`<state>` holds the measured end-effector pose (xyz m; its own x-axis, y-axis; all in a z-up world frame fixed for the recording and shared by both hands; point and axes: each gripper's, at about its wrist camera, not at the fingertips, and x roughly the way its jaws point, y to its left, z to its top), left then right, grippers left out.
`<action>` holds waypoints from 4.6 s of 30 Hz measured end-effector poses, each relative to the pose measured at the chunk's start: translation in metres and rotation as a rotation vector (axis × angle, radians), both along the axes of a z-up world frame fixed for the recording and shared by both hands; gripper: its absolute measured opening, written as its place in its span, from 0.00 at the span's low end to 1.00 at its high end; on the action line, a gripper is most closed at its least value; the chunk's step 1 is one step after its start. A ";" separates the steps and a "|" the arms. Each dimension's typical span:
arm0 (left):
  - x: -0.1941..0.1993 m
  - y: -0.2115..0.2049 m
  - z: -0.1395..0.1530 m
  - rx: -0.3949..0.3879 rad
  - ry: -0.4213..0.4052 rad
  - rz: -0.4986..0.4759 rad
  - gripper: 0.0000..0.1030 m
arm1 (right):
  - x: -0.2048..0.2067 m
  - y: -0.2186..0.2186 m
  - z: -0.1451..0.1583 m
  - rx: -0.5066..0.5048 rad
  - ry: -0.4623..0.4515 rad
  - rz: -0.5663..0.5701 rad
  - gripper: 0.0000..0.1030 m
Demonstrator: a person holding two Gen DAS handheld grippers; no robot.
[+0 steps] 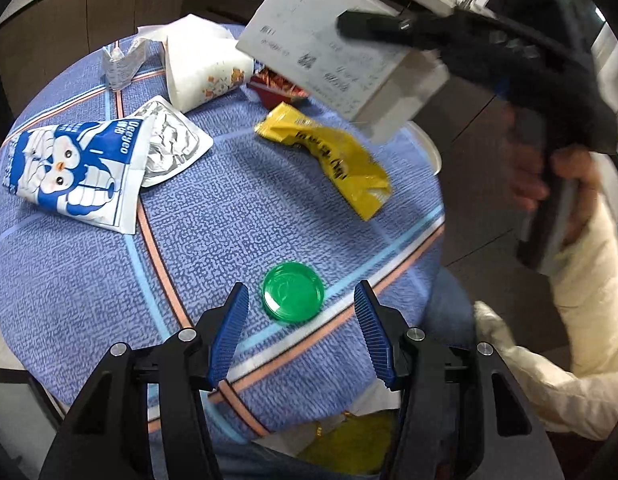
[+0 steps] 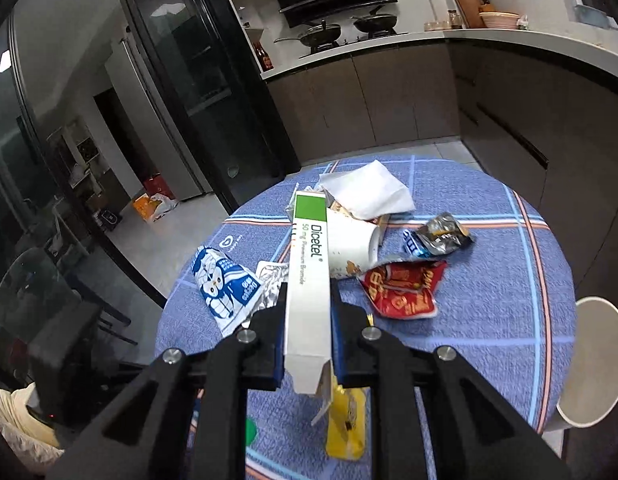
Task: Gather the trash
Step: 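Lift the box with the right tool while the left tool moves toward the green cap, then grasp the green bottle cap with the left tool while the right tool holds the box, then carry box and cap over the white bin and open both tools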
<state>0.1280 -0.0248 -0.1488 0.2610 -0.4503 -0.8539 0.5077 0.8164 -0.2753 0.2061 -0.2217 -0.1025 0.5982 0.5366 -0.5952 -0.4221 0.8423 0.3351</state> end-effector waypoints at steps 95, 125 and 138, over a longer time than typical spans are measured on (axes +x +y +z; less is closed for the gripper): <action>0.144 -0.263 0.060 -0.083 -0.163 -0.171 0.33 | -0.049 -0.252 -0.031 -0.004 0.040 -0.540 0.18; 0.208 -0.380 -0.056 0.072 -0.036 -0.165 0.78 | 0.020 -0.305 -0.155 -0.073 0.238 -0.547 0.49; 0.203 -0.361 -0.023 0.050 -0.088 -0.114 0.92 | 0.004 -0.289 -0.130 -0.134 0.160 -0.521 0.86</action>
<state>0.3313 -0.3856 -0.1715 0.2860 -0.4389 -0.8518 0.6180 0.7638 -0.1861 0.2106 -0.5104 -0.2322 0.6605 0.1077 -0.7431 0.1089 0.9655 0.2367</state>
